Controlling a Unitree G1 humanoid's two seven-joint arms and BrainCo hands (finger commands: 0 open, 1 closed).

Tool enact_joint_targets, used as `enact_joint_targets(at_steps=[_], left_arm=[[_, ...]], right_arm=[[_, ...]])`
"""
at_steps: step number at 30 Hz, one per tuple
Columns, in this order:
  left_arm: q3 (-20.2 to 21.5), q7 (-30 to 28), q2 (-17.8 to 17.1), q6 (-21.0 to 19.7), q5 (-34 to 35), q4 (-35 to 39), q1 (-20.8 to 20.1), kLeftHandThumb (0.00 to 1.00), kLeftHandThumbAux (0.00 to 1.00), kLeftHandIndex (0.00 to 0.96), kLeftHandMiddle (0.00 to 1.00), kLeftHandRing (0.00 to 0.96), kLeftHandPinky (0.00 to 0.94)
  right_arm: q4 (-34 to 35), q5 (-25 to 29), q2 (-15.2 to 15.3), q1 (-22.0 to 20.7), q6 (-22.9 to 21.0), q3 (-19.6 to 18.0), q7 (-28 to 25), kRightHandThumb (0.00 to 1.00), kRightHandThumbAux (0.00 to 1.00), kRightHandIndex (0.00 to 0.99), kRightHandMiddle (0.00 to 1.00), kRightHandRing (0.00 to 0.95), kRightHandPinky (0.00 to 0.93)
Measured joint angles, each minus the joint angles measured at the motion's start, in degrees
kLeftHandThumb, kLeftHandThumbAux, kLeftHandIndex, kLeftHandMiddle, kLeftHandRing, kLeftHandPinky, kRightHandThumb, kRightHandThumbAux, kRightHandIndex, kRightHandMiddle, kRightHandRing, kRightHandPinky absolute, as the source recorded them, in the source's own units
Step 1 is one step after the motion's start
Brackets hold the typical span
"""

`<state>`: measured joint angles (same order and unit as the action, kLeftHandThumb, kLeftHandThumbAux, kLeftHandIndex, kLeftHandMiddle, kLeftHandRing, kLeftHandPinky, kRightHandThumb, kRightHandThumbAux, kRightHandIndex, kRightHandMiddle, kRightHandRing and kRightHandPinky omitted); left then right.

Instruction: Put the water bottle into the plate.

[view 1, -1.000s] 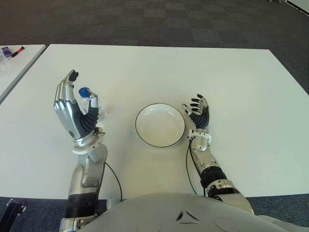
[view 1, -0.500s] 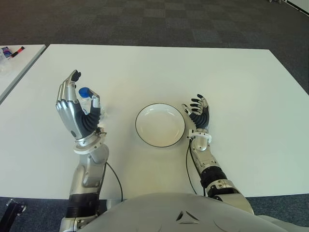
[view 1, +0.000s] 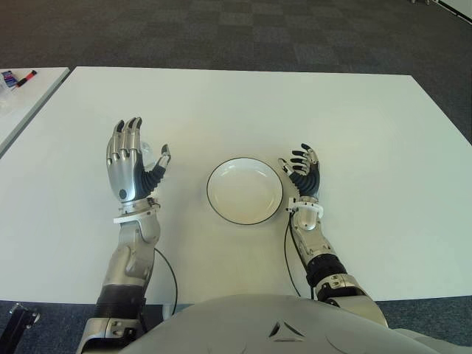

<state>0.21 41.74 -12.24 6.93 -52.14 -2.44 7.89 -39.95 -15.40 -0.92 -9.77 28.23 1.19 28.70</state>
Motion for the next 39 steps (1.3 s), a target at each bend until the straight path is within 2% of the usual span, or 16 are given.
enact_joint_targets(at_steps=[14, 28, 39], left_arm=[[-2.9, 1.9, -1.9, -0.9, 0.0, -2.1, -0.5, 0.412, 0.344, 0.0, 0.0, 0.0, 0.028], [-4.0, 2.2, -3.9, -1.6, 0.0, -2.5, -0.5, 0.282, 0.462, 0.0, 0.0, 0.0, 0.001], [-5.6, 3.0, -4.9, -1.7, 0.0, -3.4, -0.5, 0.239, 0.492, 0.0, 0.0, 0.0, 0.0]], right_arm=[[0.0, 0.1, 0.0, 0.0, 0.0, -0.1, -0.4, 0.69, 0.731, 0.168, 0.34, 0.376, 0.411], [0.4, 0.0, 0.0, 0.2, -0.2, -0.1, -0.7, 0.675, 0.739, 0.164, 0.336, 0.374, 0.402], [0.6, 0.0, 0.0, 0.3, -0.6, -0.1, -0.7, 0.676, 0.736, 0.164, 0.334, 0.37, 0.405]])
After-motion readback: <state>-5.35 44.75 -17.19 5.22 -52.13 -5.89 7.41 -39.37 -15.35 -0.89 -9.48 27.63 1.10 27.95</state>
